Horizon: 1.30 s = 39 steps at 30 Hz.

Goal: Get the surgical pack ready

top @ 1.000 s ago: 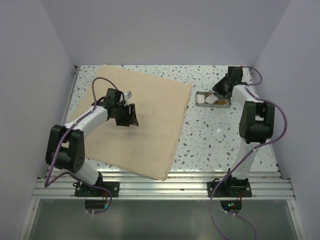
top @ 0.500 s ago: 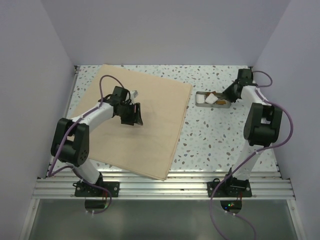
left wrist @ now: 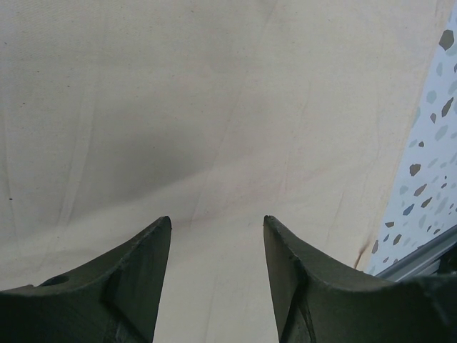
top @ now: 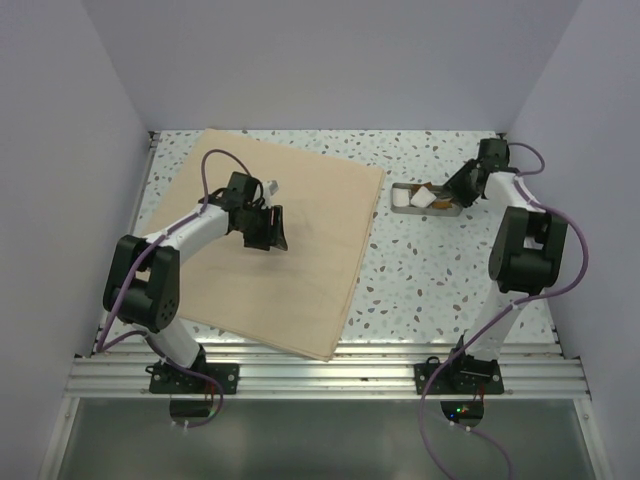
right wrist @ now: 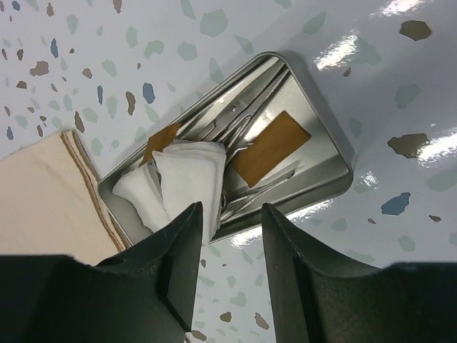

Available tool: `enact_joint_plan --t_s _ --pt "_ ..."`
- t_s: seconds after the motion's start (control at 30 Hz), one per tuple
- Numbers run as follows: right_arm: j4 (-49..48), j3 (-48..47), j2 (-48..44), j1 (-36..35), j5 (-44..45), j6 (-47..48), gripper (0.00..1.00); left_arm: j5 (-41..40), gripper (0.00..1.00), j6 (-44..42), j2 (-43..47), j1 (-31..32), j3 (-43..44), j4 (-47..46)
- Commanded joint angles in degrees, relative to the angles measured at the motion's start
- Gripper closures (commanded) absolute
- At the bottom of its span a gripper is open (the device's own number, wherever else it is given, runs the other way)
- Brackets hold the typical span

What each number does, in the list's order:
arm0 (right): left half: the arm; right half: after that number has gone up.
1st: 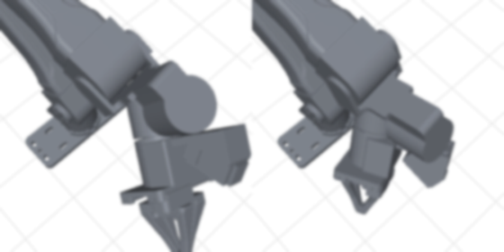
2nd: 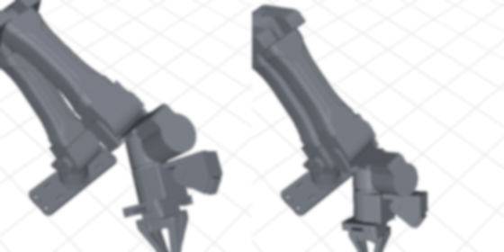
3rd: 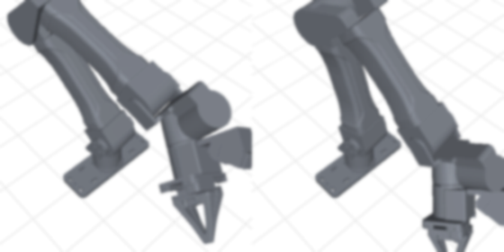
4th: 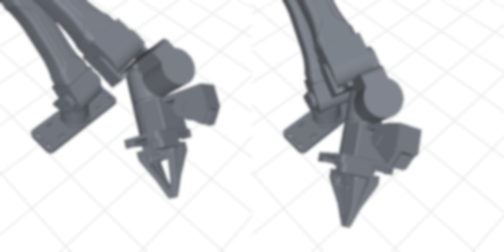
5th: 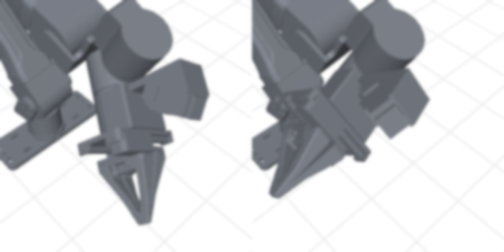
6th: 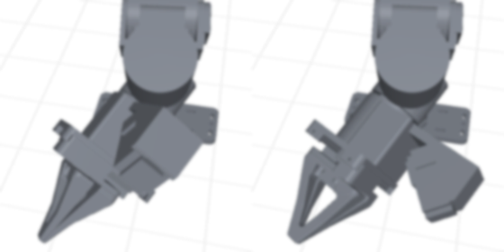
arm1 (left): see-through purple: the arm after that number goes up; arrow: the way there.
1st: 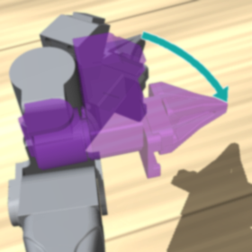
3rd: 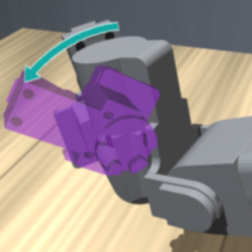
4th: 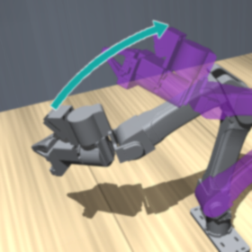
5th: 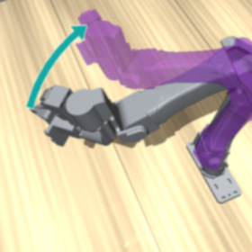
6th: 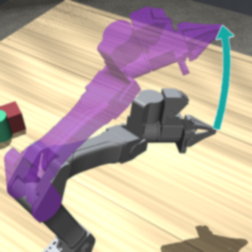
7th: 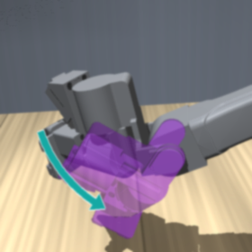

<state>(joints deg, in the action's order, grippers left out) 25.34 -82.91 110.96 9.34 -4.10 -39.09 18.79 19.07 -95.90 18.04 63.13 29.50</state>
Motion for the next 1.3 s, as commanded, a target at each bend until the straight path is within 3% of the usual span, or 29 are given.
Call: enact_joint_plan --t_s 0.0,0.13,0.33,0.5,0.77,1.27 --pt "-4.6 -2.9 1.8 0.1 -4.9 1.8 0.57 -0.2 0.42 0.4 0.6 0.2 0.9 -0.8" --pt "0.0 -9.0 5.3 -0.6 -0.6 0.1 0.57 0.0 0.42 0.5 0.4 0.2 0.9 -0.9" --pt "5.5 -6.8 2.4 -0.8 8.3 -2.6 0.56 0.4 0.42 0.8 -0.4 0.2 0.9 -1.2" --pt "11.3 -6.6 1.5 -0.8 10.7 -1.7 0.51 0.4 0.42 0.7 -0.9 0.2 0.9 -1.4" --pt "11.7 -7.6 5.1 -0.8 9.1 -2.0 0.50 0.7 0.42 0.7 -1.5 0.2 1.7 -1.1" --pt "10.3 -9.2 10.9 -0.7 5.9 -5.4 0.71 -0.9 0.42 0.2 -0.3 0.2 3.6 1.4"
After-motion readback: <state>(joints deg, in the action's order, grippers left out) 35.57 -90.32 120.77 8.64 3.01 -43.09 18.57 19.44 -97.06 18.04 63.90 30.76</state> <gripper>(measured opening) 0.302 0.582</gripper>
